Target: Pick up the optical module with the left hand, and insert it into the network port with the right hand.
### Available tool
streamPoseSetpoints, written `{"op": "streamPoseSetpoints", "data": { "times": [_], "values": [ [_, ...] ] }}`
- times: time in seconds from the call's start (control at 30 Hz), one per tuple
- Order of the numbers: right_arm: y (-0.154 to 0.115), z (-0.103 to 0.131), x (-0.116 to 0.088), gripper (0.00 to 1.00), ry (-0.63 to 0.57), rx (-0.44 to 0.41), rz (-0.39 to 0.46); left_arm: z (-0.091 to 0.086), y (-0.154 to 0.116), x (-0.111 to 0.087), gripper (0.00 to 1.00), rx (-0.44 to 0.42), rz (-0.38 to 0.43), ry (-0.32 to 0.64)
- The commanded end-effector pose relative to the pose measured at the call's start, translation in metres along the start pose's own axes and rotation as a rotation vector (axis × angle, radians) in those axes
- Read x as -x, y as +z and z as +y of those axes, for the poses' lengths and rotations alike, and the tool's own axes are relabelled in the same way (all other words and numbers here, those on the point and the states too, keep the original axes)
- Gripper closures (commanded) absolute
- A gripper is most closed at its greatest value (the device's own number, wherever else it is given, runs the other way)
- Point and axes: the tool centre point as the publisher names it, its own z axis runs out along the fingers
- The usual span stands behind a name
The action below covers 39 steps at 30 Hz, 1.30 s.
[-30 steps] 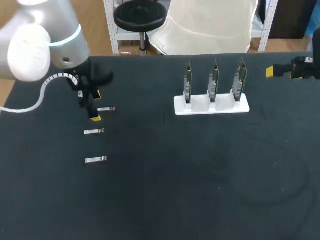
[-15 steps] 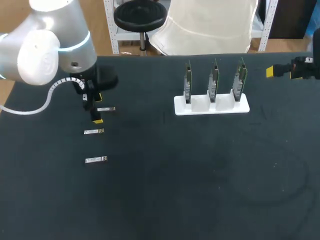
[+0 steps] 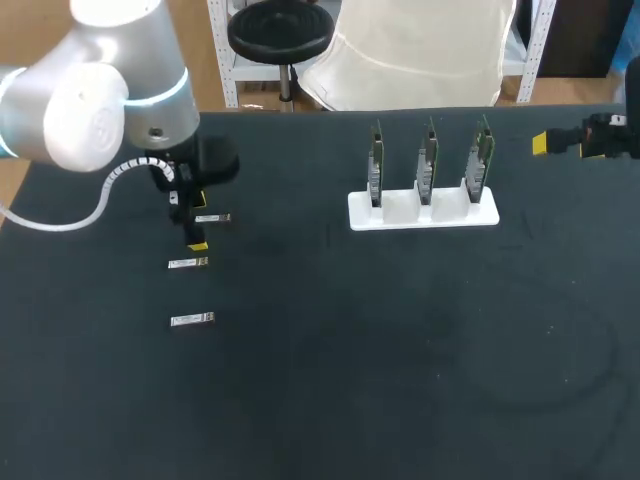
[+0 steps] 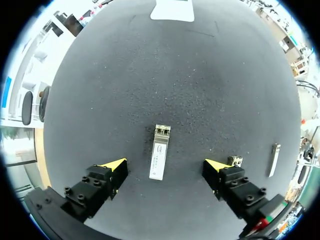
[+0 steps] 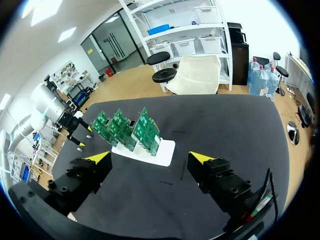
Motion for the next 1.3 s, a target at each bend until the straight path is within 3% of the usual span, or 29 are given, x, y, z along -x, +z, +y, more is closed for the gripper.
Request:
{"op": "streamPoseSetpoints", "data": {
  "times": [0.03,0.07,0.43,0.6,0.77,0.93,1.3],
  "values": [
    [0.000,0.000,0.000,0.00,0.000,0.000,0.000,0.004,0.006,0.000,0.79,-0.009,0.001,0.003],
    [0.000,0.000,0.000,0.00,0.000,0.000,0.000,0.004,0.007,0.001,1.00,-0.010,0.000,0.003],
    [0.000,0.000,0.000,0.00,0.000,0.000,0.000,0.003,0.008,0.002,1.00,0.000,-0.020,-0.038],
    [0.000,0.000,0.000,0.00,0.000,0.000,0.000,0.009,-0.004,0.005,1.00,0.013,-0.100,-0.129],
    [0.000,0.000,0.000,0.00,0.000,0.000,0.000,0.021,-0.034,0.015,1.00,0.049,-0.252,-0.266],
    [0.000,0.000,0.000,0.00,0.000,0.000,0.000,0.026,-0.077,0.033,1.00,0.076,-0.435,-0.339],
    [0.000,0.000,0.000,0.00,0.000,0.000,0.000,0.018,-0.178,0.084,1.00,-0.011,-0.893,-0.427]
  ]
}}
